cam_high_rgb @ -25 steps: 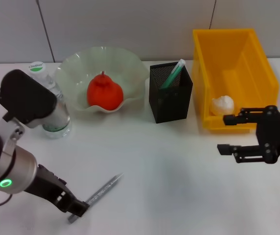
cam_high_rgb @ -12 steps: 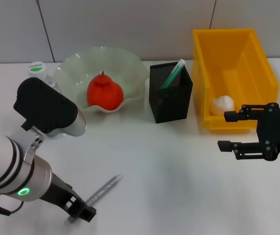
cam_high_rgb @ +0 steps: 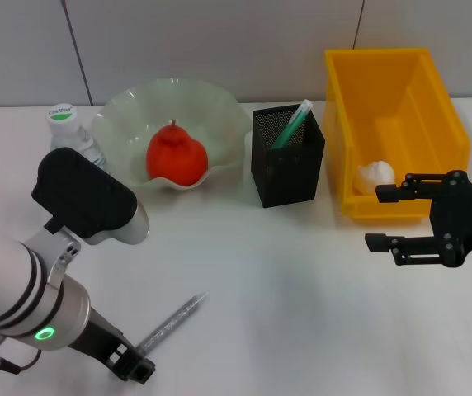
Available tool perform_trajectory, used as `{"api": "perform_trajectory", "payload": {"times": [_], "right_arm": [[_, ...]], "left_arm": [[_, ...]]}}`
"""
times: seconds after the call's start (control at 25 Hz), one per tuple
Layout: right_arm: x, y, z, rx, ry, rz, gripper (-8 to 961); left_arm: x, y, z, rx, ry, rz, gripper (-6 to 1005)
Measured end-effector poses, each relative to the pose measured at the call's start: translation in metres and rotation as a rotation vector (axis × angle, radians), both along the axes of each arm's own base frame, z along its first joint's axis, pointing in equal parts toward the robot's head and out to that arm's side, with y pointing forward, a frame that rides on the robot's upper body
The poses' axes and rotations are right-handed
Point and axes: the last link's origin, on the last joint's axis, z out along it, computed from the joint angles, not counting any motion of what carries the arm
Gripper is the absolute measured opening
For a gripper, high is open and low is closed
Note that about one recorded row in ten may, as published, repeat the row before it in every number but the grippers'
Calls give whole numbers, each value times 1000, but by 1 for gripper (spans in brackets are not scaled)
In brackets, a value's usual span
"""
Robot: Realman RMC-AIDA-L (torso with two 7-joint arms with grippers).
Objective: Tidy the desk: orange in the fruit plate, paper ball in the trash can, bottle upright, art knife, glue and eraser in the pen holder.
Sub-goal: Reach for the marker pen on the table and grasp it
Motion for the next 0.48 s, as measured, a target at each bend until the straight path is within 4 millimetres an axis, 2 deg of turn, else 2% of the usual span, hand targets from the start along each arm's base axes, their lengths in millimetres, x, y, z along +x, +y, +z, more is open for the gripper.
{"api": "perform_trajectory", "payload": {"times": [0.12,0.48], "right_arm": [[0,-1,-1,-1,1,5,725],[-1,-2,-1,-5,4,9,725]], "left_arm": [[-1,-1,-3,-9,6,-1,627],[-1,0,-7,-23,21,-8,628]]}}
